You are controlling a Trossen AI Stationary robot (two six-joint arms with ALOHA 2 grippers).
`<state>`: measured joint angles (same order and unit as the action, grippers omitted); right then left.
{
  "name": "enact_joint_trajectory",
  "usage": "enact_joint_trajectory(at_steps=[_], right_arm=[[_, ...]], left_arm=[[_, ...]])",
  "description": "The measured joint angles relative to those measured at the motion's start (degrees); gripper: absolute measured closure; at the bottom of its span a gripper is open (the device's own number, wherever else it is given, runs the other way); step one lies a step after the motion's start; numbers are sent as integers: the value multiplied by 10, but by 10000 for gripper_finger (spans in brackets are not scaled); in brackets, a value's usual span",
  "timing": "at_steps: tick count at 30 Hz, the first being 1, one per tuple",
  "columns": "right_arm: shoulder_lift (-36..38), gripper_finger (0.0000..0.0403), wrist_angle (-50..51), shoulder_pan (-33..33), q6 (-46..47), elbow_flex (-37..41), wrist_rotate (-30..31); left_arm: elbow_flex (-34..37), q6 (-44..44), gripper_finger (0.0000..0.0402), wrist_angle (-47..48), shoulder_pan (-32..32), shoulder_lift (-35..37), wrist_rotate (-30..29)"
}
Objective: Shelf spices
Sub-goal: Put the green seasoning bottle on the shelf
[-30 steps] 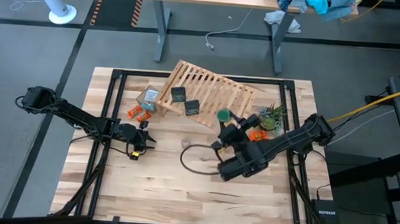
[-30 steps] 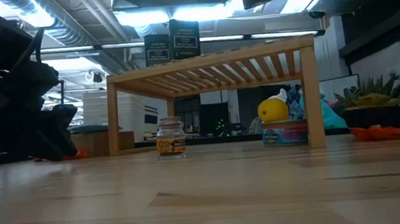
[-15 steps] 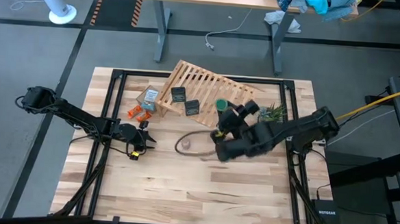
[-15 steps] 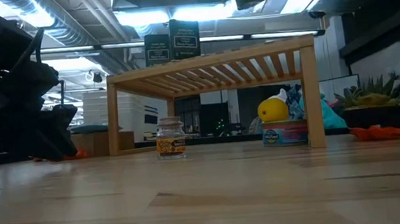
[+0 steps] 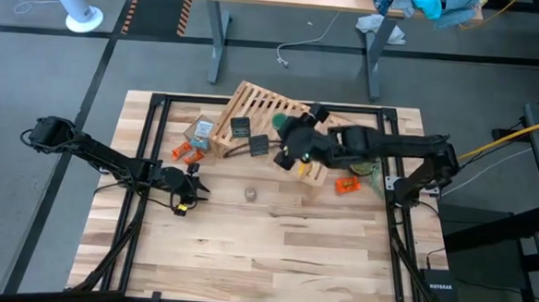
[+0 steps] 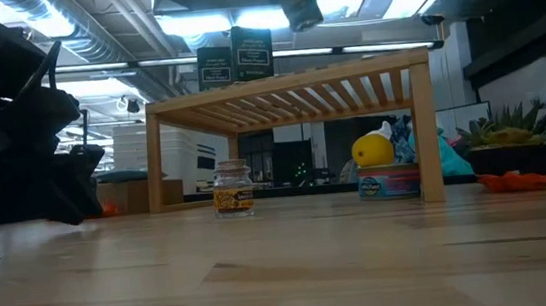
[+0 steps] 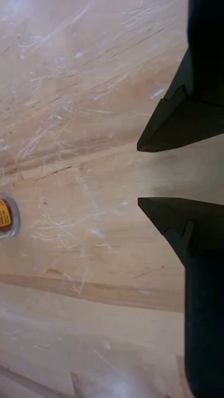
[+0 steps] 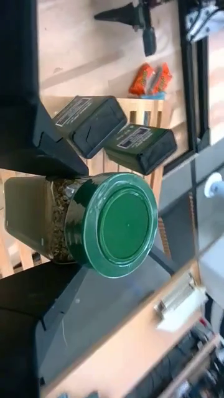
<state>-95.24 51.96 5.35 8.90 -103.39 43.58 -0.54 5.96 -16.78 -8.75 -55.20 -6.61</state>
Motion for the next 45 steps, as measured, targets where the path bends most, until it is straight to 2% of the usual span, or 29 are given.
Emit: enact_joint_trajectory(at_steps=[6,11,15,24,31,38,45], right_arm=[[0,200,-2,-50,-8,0,-79],[5,200,-21,-75,-2,33,-110],[35,200,-105,-94,-4,120,-145],[182,200,-338,-119,-25,372,-194],[226,193,-488,-170,-37,497,-311],[223,193,-550,-198,-63,525,-365],[221,191,-553,-197,-72,525,-372]], left_arm=[[0,0,279,0,0,0,0],[0,0,279,1,0,0,0],[0,0,279,3,0,0,0],[0,0,279,13,0,0,0],[0,0,279,13,0,0,0],[0,0,279,13,0,0,0],[0,0,279,13,0,0,0]])
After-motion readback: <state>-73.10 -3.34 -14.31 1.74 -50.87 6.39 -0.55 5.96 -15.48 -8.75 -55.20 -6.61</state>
